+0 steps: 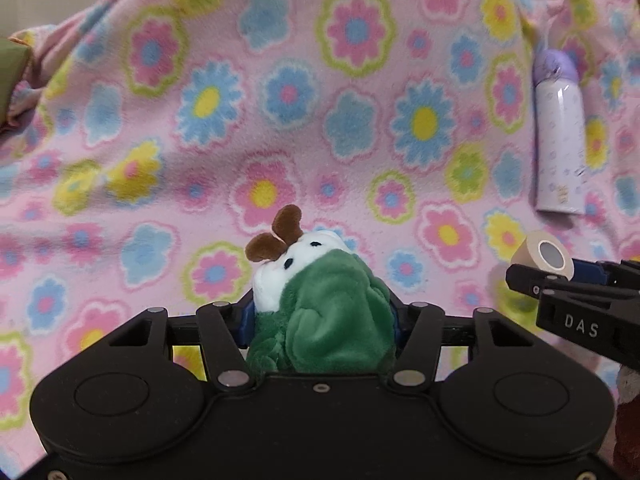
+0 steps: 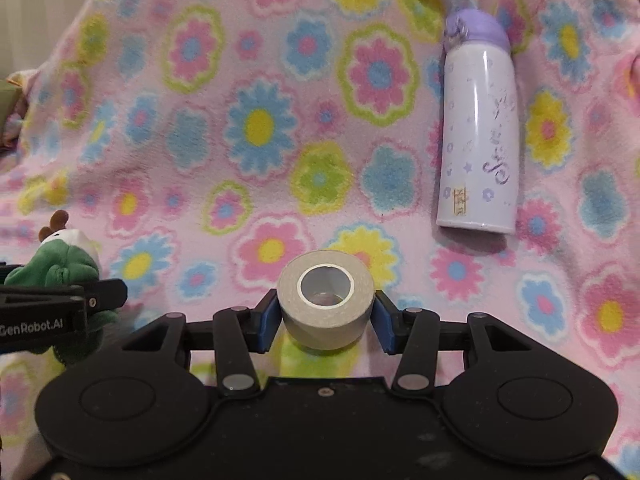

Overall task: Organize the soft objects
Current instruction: 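Carry the frog plush and tape roll over the woven basket with both grippers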

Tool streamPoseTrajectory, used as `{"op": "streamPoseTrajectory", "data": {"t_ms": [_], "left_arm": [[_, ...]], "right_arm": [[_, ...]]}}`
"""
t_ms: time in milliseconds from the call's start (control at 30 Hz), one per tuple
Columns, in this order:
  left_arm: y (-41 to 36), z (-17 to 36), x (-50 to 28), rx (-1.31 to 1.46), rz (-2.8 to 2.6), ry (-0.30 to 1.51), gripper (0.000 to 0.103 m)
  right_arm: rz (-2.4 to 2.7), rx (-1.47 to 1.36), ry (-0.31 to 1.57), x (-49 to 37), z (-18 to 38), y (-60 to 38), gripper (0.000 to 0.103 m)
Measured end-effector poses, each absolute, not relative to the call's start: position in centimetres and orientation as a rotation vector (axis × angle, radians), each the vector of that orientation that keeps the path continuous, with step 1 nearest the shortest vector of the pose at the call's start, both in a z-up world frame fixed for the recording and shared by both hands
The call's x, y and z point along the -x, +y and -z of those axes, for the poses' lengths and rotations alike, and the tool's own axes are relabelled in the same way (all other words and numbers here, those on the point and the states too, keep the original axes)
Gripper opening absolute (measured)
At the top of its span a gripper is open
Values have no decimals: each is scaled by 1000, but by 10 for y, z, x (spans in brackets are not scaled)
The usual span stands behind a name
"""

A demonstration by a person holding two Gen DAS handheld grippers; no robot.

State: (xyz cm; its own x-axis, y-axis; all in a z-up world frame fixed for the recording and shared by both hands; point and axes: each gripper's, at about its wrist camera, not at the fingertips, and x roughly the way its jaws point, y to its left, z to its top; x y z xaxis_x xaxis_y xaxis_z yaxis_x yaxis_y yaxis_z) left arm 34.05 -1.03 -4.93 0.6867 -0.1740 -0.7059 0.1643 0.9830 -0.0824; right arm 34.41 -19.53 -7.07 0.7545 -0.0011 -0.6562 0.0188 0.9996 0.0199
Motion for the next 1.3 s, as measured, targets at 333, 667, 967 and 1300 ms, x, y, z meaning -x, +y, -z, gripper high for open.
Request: {"op": "streamPoseTrajectory", "data": {"t_ms": [333, 667, 967, 1300], "left_arm": [[2, -12, -260, 41, 152, 780, 55], [-2, -29, -163, 20, 141, 781, 55], [-1, -13, -101, 50, 129, 830, 55], [1, -6, -57, 72, 119, 821, 55]], "right_arm": [[-46, -113, 682, -249, 9, -196, 47], [-96, -168, 655, -131, -18, -195, 48], [-124, -170, 675, -57, -11, -184, 48], [-124, -192, 722, -9, 4, -180, 48]]}}
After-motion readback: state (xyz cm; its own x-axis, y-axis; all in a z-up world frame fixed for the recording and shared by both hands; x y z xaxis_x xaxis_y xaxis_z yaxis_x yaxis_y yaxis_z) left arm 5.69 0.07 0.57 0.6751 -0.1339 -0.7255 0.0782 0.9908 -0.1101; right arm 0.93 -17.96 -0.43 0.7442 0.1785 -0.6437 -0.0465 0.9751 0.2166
